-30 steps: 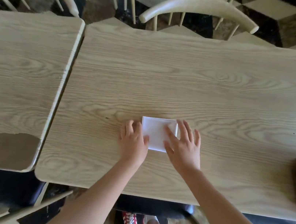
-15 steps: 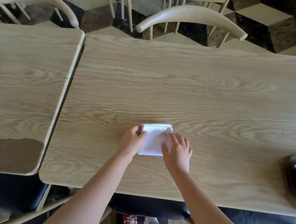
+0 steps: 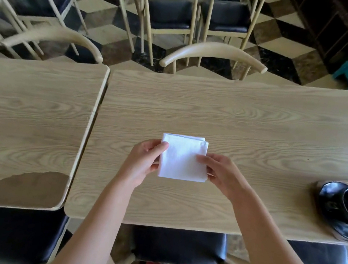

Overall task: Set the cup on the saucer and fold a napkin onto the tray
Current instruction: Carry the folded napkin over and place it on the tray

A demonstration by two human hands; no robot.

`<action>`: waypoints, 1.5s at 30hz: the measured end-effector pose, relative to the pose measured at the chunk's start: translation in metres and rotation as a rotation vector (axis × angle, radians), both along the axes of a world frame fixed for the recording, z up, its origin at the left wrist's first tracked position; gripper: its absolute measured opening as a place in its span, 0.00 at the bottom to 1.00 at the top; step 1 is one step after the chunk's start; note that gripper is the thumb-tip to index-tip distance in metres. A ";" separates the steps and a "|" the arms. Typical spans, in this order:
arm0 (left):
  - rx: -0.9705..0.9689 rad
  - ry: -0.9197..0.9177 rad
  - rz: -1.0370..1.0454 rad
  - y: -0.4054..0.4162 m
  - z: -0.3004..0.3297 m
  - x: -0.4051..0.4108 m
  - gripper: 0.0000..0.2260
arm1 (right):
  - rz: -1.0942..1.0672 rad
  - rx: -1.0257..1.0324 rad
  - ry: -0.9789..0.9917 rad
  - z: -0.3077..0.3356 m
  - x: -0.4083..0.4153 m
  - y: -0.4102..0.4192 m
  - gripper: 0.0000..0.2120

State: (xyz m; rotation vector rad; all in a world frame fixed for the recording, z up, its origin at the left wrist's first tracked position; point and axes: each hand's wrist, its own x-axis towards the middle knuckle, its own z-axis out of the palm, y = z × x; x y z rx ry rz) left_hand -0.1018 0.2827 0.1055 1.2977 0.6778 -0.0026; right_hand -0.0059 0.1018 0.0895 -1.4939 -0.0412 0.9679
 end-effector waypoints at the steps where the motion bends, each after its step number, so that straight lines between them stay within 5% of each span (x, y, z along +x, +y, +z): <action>1: 0.009 -0.007 0.025 -0.001 0.007 -0.002 0.07 | -0.053 0.013 -0.017 0.011 -0.003 -0.001 0.03; 11: 0.164 -0.203 0.159 -0.019 0.082 -0.029 0.07 | -0.349 -0.064 -0.425 0.111 -0.054 -0.005 0.04; 17: 0.049 -0.280 -0.150 -0.033 0.116 -0.055 0.09 | -0.396 -0.043 -0.455 0.146 -0.077 -0.043 0.03; 25: 0.129 -0.317 -0.210 -0.078 0.141 -0.076 0.10 | -0.365 -0.002 -0.420 0.161 -0.102 -0.098 0.02; 45: -0.022 -0.429 -0.239 -0.384 0.146 -0.093 0.09 | -0.437 -0.084 -0.461 0.187 -0.146 -0.410 0.06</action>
